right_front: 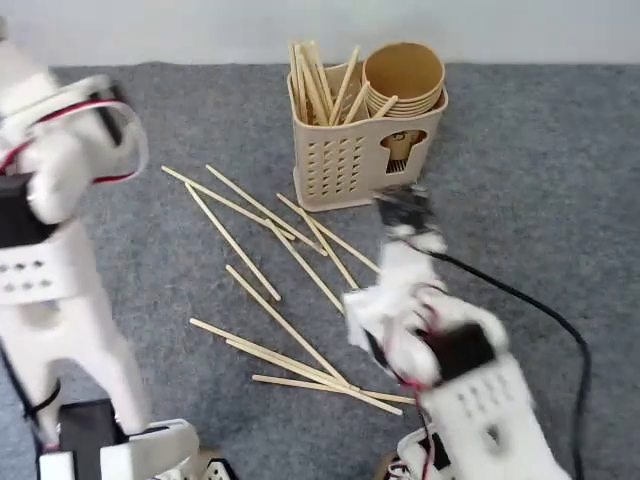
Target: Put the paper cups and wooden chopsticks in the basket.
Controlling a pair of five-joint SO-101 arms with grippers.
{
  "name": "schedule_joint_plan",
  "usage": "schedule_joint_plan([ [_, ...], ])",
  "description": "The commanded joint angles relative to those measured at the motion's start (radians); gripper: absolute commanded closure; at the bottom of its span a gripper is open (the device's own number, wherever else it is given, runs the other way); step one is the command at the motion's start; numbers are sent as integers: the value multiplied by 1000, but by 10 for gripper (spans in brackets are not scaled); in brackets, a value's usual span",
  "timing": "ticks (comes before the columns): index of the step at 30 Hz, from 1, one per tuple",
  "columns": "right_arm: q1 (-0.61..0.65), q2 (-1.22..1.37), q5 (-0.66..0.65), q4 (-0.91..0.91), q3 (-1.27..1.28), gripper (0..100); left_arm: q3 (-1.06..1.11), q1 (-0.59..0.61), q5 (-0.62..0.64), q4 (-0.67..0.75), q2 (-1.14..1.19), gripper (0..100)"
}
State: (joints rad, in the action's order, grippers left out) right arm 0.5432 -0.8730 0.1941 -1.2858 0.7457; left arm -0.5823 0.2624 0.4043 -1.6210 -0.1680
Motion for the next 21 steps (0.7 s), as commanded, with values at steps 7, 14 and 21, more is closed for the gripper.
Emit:
schedule_joint_plan([
  [7, 208, 446, -81, 325, -9, 819, 142, 218, -25, -123, -46, 863],
  [14, 260, 680, -100, 387, -170, 819, 272, 247, -26, -80, -48, 863],
  [21, 263, 903, -137, 332, -381, 816, 280, 247, -25, -80, -48, 863],
])
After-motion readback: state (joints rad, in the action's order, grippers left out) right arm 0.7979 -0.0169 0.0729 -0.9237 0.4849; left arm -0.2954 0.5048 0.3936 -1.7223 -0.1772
